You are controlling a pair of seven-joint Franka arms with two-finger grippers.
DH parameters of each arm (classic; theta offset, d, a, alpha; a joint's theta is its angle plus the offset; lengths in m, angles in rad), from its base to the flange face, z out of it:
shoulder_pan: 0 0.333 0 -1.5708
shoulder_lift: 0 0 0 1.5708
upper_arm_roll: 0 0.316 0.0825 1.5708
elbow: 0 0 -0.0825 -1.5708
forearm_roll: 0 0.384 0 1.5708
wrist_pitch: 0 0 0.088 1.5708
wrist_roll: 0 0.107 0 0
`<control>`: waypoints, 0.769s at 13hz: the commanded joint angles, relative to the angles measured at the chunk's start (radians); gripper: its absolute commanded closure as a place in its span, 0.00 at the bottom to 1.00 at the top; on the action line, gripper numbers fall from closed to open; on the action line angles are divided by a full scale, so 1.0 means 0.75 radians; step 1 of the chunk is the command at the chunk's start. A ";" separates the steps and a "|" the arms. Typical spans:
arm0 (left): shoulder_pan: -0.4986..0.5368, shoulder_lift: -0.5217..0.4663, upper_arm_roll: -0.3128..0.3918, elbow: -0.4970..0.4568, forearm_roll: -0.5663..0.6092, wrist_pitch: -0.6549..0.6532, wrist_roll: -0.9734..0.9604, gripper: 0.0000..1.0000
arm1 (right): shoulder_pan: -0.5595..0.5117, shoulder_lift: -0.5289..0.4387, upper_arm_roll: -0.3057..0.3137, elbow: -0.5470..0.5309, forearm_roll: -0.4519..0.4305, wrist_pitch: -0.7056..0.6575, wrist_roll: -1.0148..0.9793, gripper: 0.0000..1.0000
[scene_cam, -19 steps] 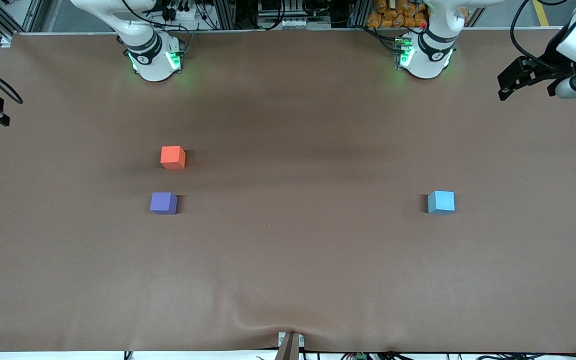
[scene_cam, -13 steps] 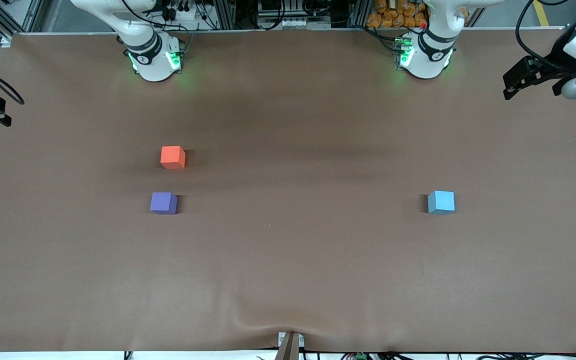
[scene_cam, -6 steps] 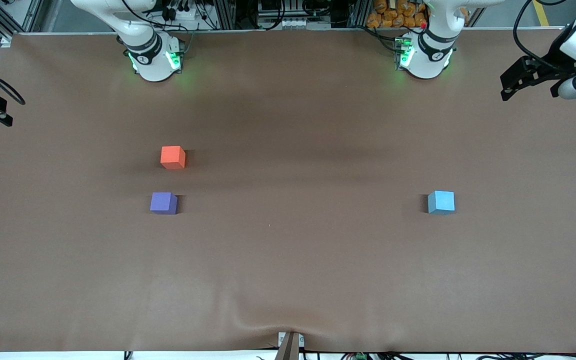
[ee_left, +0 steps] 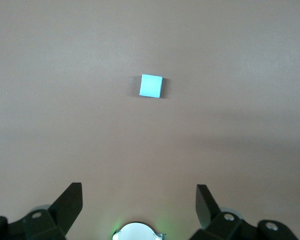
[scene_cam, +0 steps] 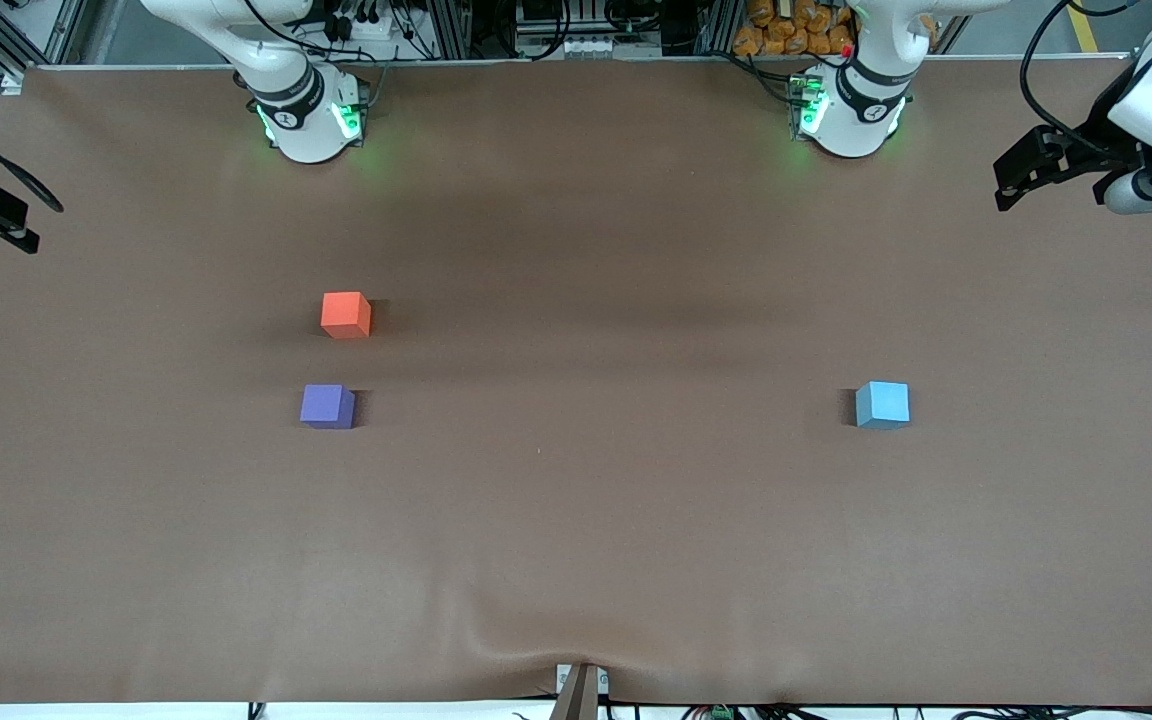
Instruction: Place blue block between orange and purple blocks
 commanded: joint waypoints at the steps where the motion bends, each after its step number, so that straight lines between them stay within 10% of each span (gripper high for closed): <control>1: 0.001 0.015 -0.003 0.038 0.003 -0.008 0.021 0.00 | 0.006 -0.035 -0.001 -0.026 0.002 -0.004 0.023 0.00; 10: 0.003 0.025 -0.005 0.026 -0.001 -0.008 0.023 0.00 | 0.004 -0.033 -0.003 -0.028 0.000 -0.004 0.025 0.00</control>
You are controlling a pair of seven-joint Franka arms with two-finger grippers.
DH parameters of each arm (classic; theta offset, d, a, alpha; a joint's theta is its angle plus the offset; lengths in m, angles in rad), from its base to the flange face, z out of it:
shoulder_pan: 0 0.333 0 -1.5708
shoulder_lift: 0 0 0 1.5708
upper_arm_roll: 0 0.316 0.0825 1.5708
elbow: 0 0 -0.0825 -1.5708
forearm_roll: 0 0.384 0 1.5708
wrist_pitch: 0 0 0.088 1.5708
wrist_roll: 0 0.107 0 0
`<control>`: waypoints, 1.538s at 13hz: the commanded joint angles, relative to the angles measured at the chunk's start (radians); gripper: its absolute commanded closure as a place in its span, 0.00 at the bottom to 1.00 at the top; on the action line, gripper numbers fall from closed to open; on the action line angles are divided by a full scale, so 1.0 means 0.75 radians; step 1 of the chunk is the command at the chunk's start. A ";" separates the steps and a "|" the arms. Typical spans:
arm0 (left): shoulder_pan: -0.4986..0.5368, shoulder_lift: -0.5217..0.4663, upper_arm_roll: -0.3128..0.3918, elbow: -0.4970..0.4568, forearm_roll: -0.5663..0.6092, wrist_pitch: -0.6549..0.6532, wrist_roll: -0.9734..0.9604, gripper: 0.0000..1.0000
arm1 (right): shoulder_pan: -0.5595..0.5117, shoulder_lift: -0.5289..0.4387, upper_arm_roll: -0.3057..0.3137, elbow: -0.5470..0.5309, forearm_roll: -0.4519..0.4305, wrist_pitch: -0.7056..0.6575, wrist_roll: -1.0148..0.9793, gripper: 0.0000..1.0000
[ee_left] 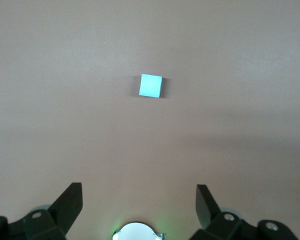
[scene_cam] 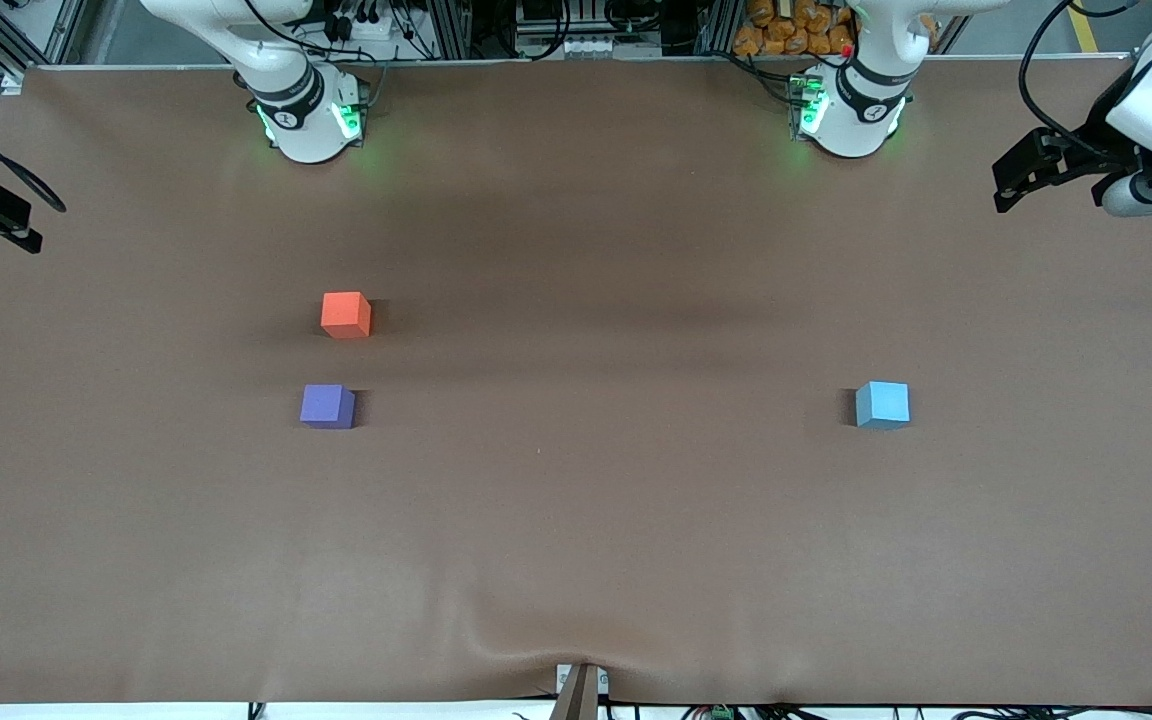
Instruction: Place blue block between orange and purple blocks
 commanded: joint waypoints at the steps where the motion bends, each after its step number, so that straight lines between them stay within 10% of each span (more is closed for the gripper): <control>1: 0.003 0.019 -0.003 0.024 -0.001 -0.008 0.023 0.00 | 0.004 -0.033 -0.002 -0.026 0.000 -0.003 0.021 0.00; 20: 0.015 0.013 -0.003 -0.434 -0.003 0.450 0.005 0.00 | -0.002 -0.033 -0.005 -0.018 0.000 -0.018 0.021 0.00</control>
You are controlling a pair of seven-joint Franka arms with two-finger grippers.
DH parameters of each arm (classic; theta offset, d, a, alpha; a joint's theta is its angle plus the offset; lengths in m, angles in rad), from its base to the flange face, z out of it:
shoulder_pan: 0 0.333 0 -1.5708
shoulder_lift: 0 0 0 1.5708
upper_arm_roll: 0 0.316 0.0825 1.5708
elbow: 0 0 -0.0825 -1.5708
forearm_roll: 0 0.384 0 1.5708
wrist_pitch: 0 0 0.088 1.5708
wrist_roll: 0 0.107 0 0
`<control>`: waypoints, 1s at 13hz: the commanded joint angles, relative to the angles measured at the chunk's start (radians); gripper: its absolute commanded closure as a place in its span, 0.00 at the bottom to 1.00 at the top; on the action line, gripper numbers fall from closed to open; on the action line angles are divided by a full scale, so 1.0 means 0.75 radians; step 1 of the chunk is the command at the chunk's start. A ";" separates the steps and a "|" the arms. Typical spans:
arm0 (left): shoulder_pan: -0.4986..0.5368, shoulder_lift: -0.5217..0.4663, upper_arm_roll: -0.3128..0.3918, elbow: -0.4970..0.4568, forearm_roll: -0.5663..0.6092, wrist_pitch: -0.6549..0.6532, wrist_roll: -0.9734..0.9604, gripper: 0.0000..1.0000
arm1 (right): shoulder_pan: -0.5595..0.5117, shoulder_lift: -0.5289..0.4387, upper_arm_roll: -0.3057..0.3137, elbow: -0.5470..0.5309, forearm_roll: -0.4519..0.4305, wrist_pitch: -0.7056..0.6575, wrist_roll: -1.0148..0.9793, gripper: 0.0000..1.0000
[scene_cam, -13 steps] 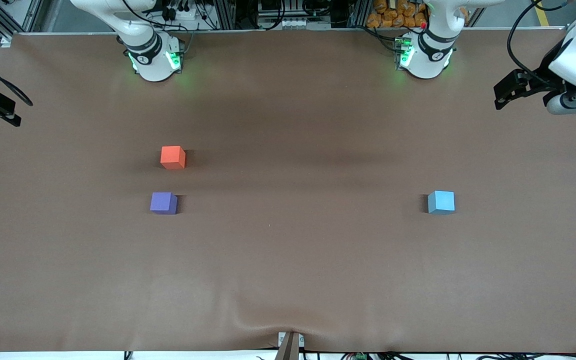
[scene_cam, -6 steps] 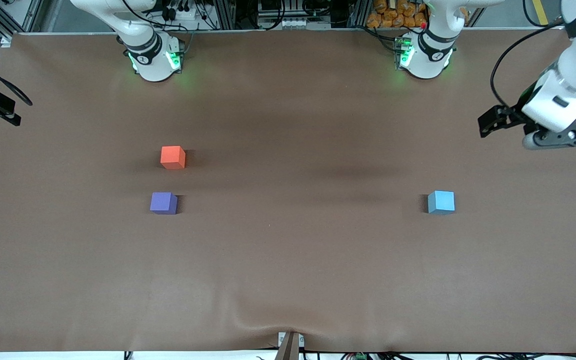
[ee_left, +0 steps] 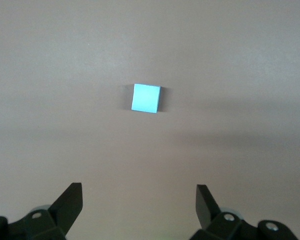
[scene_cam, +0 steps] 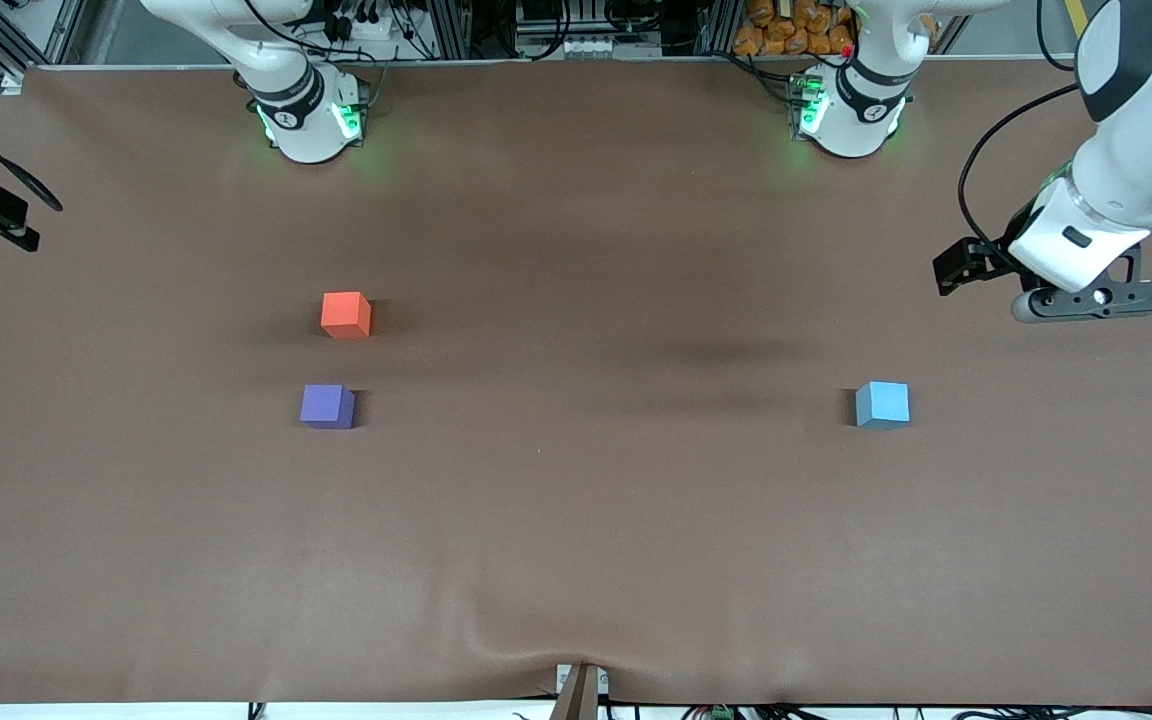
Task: Place blue block between orange and purple blocks
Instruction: 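Move the left gripper toward the light blue cube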
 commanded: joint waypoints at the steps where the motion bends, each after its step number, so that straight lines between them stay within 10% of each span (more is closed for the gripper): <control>1: 0.009 -0.045 -0.007 -0.086 -0.003 0.057 0.005 0.00 | -0.006 -0.032 0.004 -0.017 0.000 -0.005 0.019 0.00; 5: 0.006 -0.055 -0.020 -0.157 -0.003 0.121 0.003 0.00 | 0.004 -0.032 0.006 -0.015 0.000 -0.005 0.019 0.00; 13: 0.011 -0.043 -0.018 -0.609 -0.005 0.783 -0.034 0.00 | 0.002 -0.029 0.004 -0.015 0.000 -0.005 0.019 0.00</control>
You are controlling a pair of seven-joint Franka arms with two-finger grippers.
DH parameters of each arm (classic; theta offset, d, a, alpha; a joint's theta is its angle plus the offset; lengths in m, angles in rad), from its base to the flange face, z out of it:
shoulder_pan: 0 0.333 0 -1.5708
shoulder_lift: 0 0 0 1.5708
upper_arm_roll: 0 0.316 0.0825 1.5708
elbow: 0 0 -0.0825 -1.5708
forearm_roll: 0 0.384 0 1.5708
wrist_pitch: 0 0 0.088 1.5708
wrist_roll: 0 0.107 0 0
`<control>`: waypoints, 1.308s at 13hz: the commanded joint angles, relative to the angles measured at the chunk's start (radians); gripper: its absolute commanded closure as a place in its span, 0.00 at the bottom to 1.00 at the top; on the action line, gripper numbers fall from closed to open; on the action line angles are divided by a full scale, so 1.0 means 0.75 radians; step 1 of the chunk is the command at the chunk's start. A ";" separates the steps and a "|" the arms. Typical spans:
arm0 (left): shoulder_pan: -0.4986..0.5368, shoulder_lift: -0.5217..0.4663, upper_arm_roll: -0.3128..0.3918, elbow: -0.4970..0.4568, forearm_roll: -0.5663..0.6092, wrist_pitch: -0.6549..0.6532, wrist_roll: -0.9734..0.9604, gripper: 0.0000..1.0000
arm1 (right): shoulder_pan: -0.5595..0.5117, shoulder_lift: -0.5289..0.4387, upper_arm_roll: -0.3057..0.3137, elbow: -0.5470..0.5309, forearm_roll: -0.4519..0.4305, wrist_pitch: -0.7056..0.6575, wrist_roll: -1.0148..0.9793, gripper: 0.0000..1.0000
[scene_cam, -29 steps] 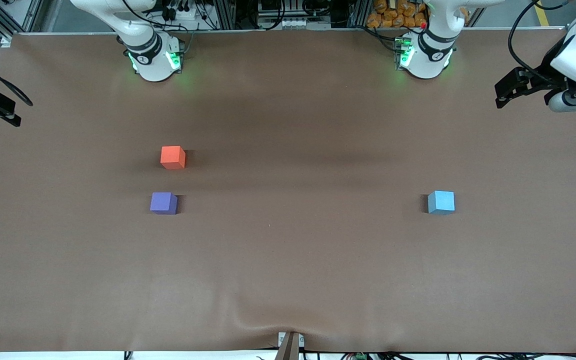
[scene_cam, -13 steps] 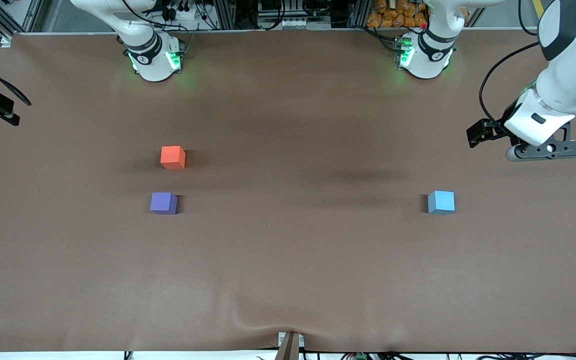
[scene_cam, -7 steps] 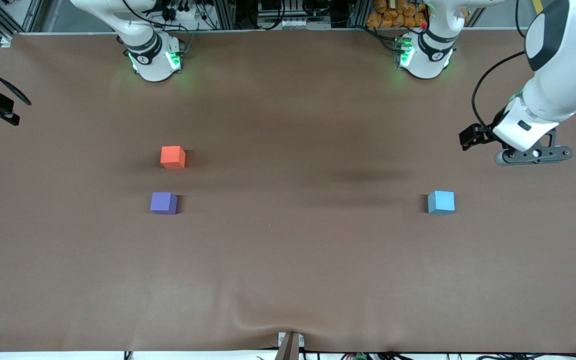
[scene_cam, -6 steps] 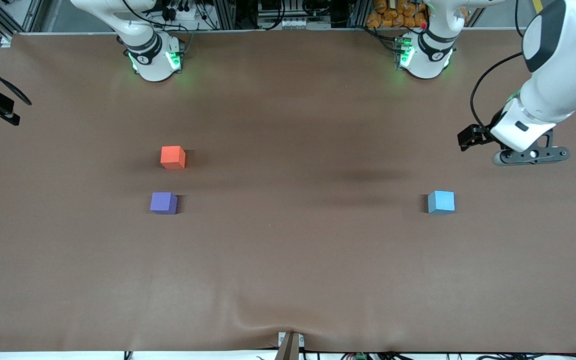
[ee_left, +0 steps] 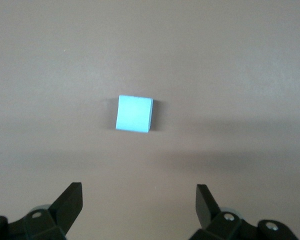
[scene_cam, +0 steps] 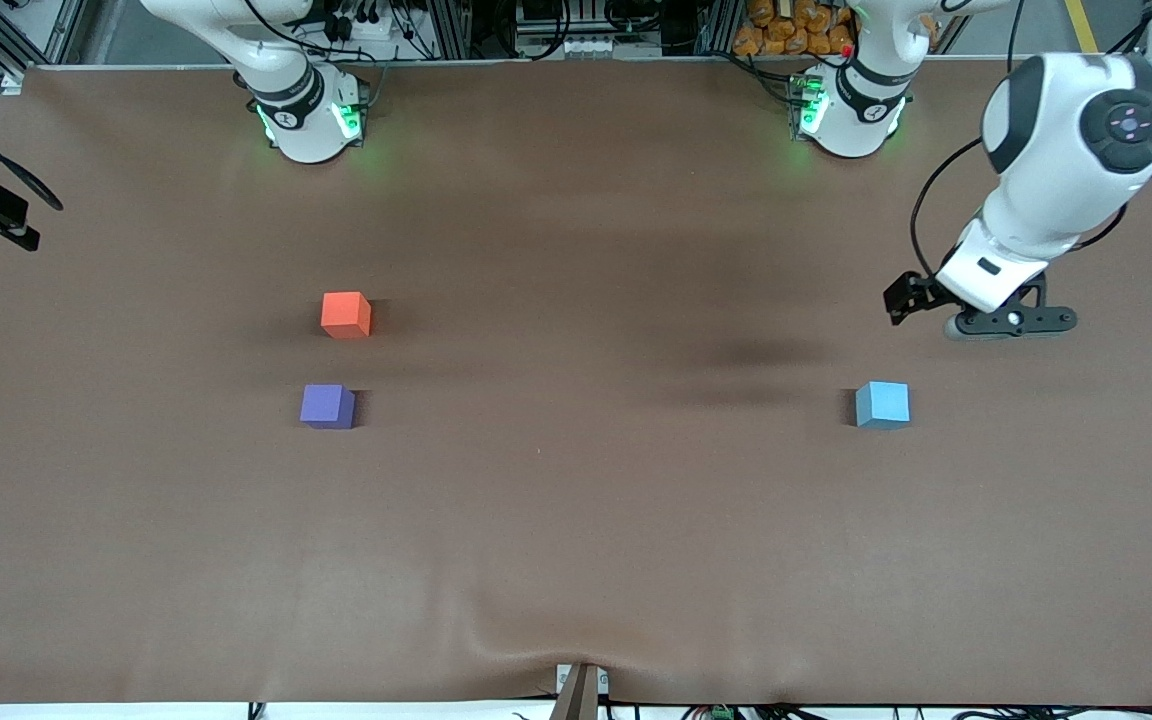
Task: Place blue block between orange and purple blocks
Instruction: 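Move the left gripper toward the light blue cube, then lower the left gripper and close it on the light blue cube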
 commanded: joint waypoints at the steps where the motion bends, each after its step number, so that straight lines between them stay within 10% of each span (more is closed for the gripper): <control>1: 0.010 0.068 -0.004 -0.069 -0.005 0.143 -0.027 0.00 | 0.003 -0.028 0.003 -0.013 0.000 -0.005 0.019 0.00; 17: 0.100 0.656 0.005 0.179 0.019 0.401 0.015 0.00 | -0.001 -0.028 0.003 -0.013 0.000 -0.007 0.017 0.00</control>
